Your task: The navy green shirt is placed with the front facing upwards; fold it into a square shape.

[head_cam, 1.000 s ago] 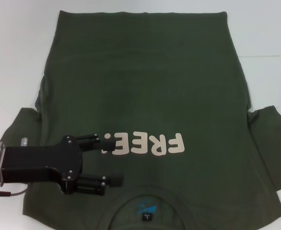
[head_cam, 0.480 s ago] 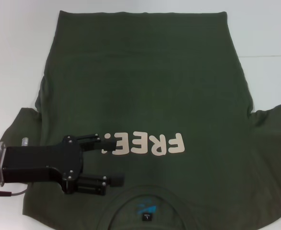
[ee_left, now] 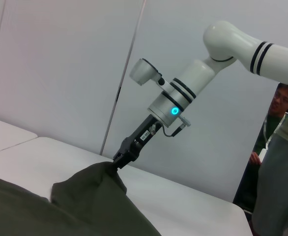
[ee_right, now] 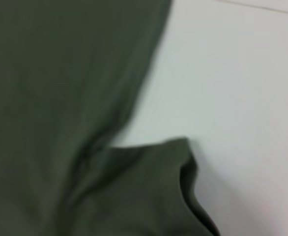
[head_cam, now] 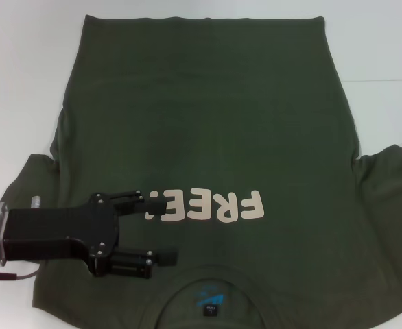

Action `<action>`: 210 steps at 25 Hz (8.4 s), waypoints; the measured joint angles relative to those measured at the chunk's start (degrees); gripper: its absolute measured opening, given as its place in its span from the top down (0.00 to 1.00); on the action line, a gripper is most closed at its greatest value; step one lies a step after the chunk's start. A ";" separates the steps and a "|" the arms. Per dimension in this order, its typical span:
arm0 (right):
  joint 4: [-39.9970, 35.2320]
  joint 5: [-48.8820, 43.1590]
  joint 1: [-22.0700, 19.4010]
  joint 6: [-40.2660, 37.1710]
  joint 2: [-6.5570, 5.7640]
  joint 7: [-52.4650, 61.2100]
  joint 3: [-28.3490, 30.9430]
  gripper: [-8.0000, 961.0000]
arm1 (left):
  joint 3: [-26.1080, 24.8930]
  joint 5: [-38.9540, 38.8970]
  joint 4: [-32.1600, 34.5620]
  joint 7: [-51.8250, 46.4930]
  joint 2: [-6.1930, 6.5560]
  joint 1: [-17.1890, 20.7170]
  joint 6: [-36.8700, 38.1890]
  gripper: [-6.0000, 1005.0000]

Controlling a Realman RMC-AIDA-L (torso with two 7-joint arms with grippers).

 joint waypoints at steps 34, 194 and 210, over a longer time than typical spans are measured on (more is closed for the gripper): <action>-0.28 17.30 7.33 -0.57 7.28 -2.26 -13.87 0.88 | -0.56 -0.11 0.00 -0.56 0.02 0.53 -0.10 0.09; 10.27 45.18 -13.42 -25.25 7.40 -67.47 -10.55 0.08 | 2.20 43.88 16.44 -77.49 1.32 -3.97 -27.96 0.49; 10.27 45.15 -13.45 -25.17 7.37 -67.21 -10.36 0.09 | 5.69 44.63 17.40 -75.34 0.61 -3.39 -29.09 0.91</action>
